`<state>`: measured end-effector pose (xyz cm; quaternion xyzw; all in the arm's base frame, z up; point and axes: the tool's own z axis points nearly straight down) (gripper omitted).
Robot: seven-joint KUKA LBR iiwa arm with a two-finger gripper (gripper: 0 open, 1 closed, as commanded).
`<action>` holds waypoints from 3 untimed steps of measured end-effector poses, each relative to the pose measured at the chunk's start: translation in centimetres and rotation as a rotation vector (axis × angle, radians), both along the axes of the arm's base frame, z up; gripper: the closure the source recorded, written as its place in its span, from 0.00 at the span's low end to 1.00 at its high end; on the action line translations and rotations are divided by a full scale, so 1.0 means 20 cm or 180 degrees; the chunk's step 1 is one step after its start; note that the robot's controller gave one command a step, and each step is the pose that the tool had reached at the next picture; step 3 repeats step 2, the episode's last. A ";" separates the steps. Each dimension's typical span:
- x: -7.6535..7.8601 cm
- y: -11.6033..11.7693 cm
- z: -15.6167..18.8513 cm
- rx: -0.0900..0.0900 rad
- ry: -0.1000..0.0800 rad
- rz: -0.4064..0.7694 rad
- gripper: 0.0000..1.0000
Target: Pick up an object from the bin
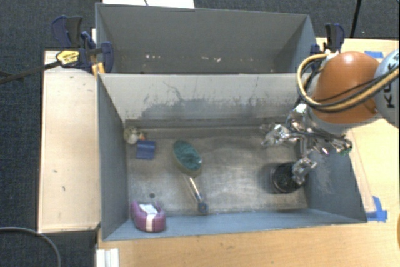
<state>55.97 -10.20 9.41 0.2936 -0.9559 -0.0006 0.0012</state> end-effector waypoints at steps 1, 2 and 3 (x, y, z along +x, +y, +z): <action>0.00 -0.02 0.01 -0.0026 0.0012 -0.0004 1.00; -0.02 0.04 0.69 -0.0006 -0.0035 0.0836 1.00; -0.02 0.04 0.69 -0.0006 -0.0035 0.0836 1.00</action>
Offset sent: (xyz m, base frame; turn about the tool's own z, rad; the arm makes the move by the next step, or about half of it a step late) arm 0.0000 0.0000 0.0000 0.0000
